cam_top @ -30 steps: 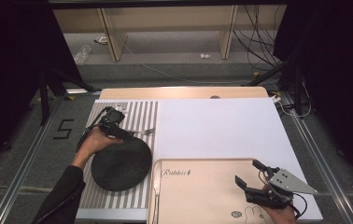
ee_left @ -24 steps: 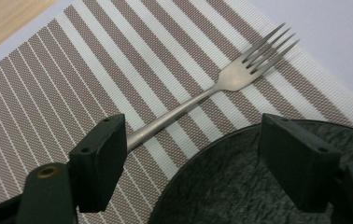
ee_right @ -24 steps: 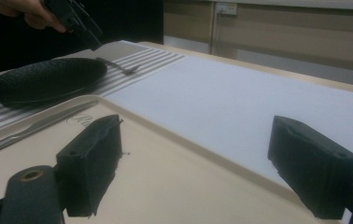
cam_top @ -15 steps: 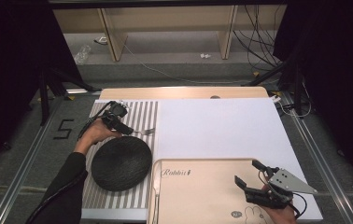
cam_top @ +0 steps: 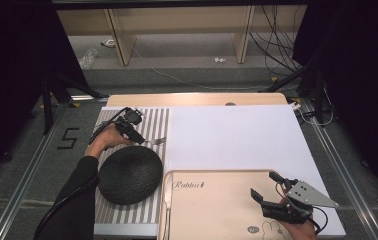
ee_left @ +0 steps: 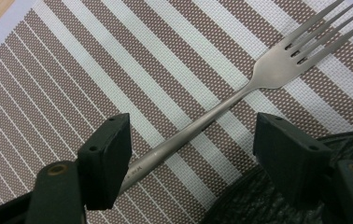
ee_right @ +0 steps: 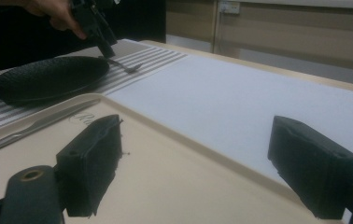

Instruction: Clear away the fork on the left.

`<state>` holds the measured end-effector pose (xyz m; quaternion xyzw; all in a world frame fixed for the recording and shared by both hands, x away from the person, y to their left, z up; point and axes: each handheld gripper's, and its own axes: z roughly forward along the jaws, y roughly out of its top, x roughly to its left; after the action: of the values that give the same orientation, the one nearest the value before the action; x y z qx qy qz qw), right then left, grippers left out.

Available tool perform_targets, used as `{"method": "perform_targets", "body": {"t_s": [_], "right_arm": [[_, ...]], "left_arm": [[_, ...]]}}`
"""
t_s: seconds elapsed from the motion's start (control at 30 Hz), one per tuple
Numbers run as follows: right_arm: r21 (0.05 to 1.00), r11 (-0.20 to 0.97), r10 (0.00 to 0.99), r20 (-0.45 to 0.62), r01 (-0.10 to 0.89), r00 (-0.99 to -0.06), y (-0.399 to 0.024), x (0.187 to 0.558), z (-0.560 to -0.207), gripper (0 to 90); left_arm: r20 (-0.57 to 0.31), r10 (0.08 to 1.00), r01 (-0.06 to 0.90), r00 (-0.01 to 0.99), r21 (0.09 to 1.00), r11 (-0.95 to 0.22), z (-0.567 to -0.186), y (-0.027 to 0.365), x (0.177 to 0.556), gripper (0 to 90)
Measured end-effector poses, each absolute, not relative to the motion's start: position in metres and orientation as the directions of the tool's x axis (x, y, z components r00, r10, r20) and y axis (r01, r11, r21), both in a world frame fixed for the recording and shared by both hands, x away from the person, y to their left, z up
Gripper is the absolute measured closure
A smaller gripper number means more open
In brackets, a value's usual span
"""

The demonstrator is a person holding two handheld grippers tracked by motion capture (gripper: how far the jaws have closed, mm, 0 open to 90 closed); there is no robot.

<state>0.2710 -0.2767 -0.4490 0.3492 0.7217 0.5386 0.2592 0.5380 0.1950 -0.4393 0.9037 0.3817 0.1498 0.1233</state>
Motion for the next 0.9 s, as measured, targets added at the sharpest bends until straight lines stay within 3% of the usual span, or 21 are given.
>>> {"method": "perform_targets", "body": {"t_s": [0.33,0.9], "right_arm": [[0.958,0.18,0.78,0.0,0.224,-0.625,-0.277,0.271,-0.449,18.4],[0.957,0.179,0.778,0.003,0.226,-0.628,-0.276,0.271,-0.449,18.4]], "left_arm": [[0.167,0.711,0.652,0.683,0.301,-0.696,-0.447,0.197,0.544,30.7],[0.182,0.649,0.61,0.738,0.231,-0.758,-0.453,0.192,0.549,45.9]]}}
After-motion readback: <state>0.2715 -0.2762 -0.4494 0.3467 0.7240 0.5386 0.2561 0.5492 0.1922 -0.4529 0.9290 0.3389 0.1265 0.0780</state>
